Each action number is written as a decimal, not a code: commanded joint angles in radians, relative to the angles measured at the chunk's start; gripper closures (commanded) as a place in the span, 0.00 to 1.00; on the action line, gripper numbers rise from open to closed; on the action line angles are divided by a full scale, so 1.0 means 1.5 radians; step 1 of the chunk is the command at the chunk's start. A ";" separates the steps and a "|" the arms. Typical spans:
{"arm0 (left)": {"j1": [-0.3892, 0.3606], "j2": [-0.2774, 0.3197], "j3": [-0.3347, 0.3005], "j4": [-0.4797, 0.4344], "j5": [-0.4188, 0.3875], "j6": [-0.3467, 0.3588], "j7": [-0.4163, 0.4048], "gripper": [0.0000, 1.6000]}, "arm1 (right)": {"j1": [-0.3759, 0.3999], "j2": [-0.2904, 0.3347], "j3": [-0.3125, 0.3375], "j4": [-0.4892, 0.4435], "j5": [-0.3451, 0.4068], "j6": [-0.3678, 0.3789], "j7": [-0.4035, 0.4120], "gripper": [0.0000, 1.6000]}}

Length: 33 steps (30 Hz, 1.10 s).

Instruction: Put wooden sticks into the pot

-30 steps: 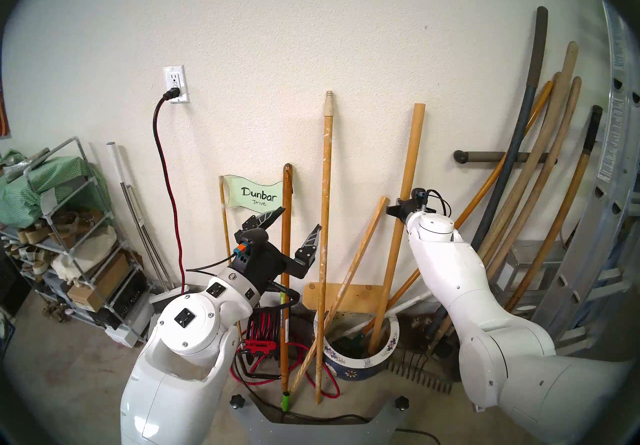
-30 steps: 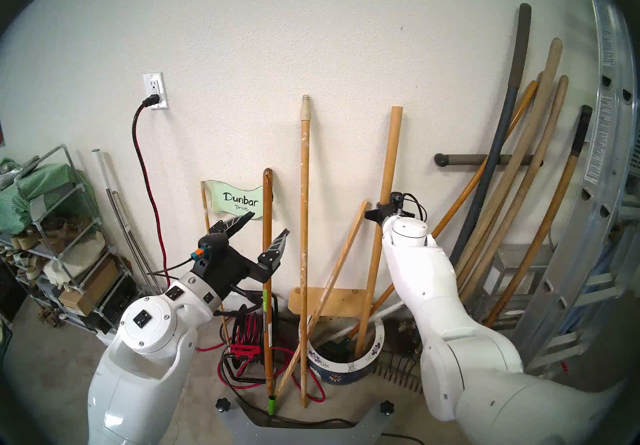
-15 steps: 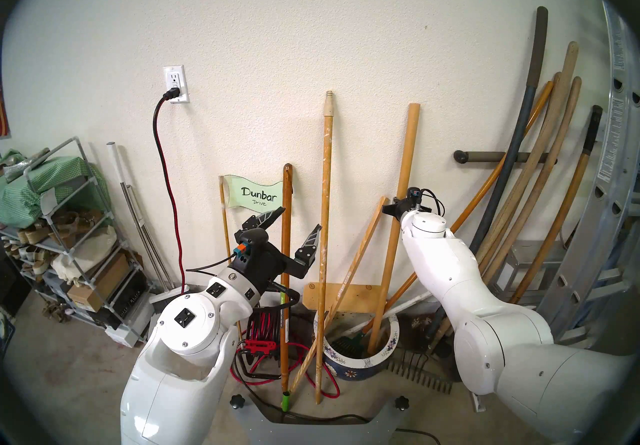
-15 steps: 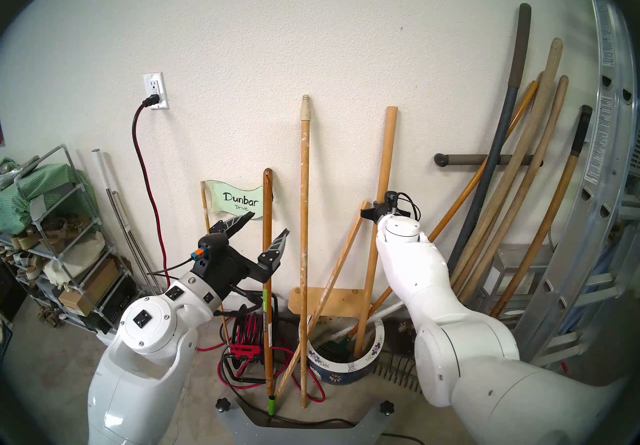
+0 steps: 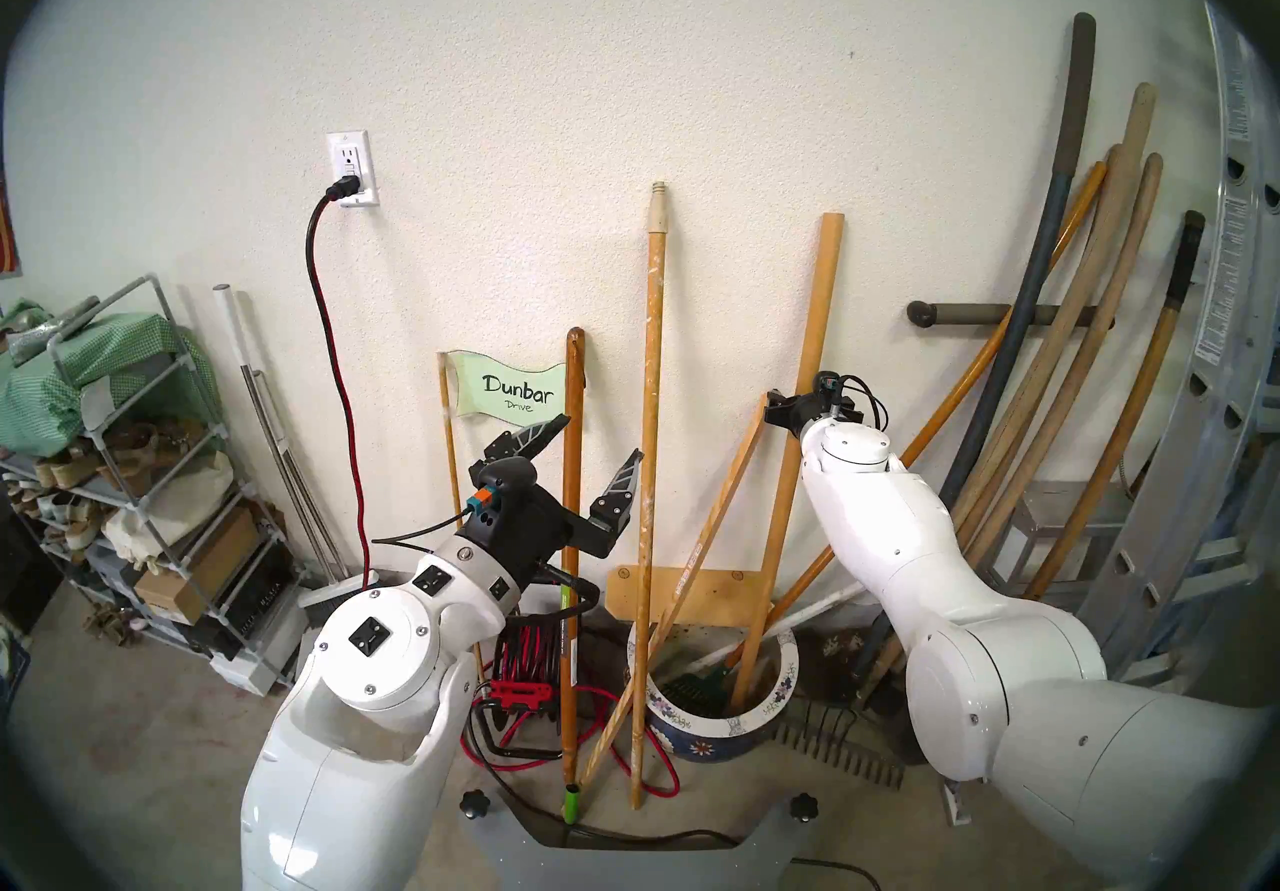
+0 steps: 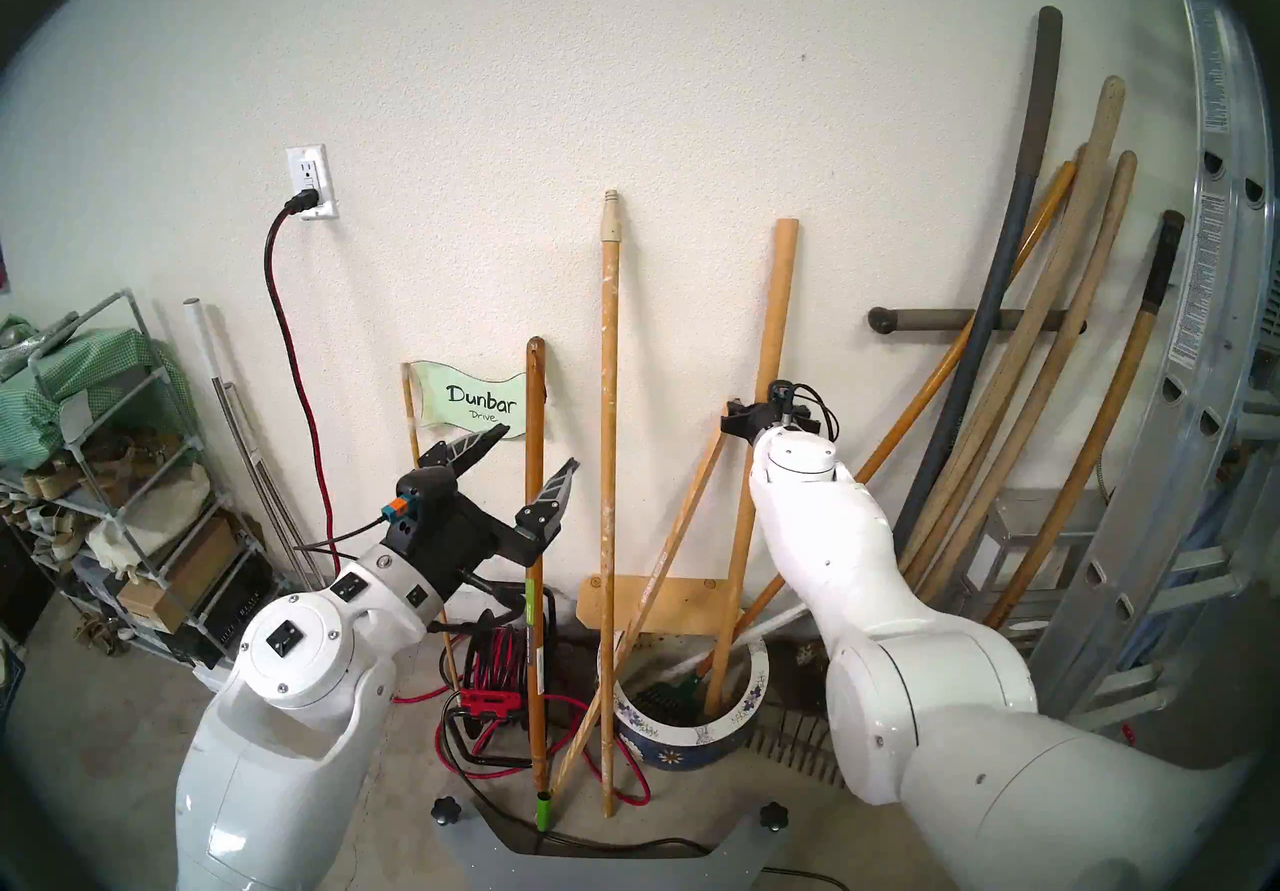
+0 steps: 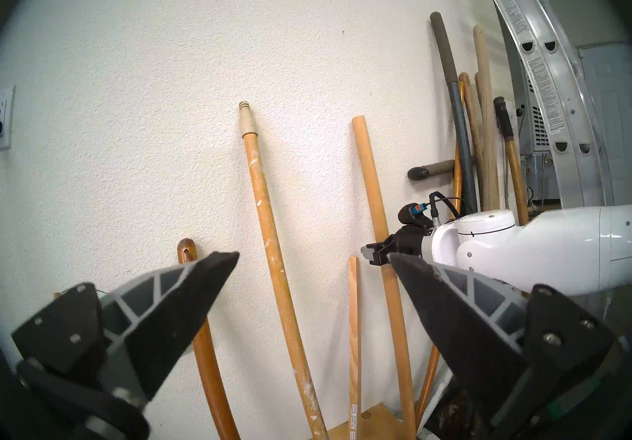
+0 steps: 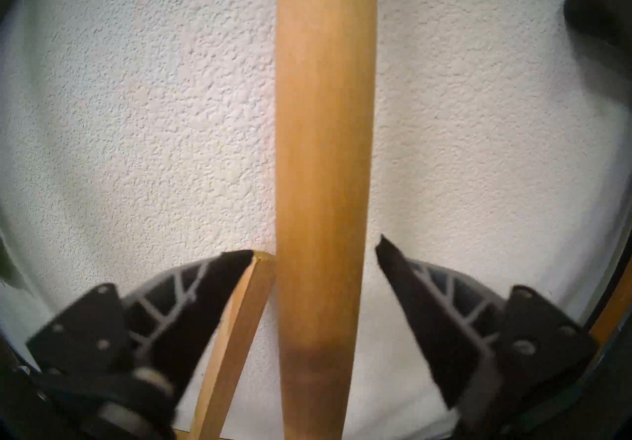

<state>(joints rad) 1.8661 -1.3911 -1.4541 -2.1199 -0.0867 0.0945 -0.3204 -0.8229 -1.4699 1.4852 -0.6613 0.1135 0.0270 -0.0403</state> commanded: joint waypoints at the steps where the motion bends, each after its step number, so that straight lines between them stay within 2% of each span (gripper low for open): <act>1: 0.000 0.000 0.000 0.000 0.000 0.000 0.000 0.00 | -0.009 0.008 0.007 -0.041 0.008 0.002 0.012 0.00; 7: 0.000 0.000 0.000 0.000 0.000 0.000 0.000 0.00 | -0.048 0.019 0.018 -0.115 0.012 0.023 0.020 0.00; 19: 0.000 0.000 0.000 0.000 0.000 0.000 0.000 0.00 | -0.114 0.040 0.053 -0.235 0.032 -0.006 0.045 0.00; 25: 0.000 0.000 0.000 0.000 0.000 0.000 0.000 0.00 | -0.161 0.047 0.061 -0.303 0.042 -0.005 0.072 0.02; 33: 0.000 0.000 0.000 0.000 0.000 0.000 0.000 0.00 | -0.218 0.054 0.071 -0.381 0.055 0.000 0.099 0.01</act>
<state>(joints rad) 1.8661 -1.3911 -1.4541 -2.1199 -0.0867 0.0945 -0.3204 -1.0668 -1.3976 1.5917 -1.1402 0.1838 0.0245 0.0781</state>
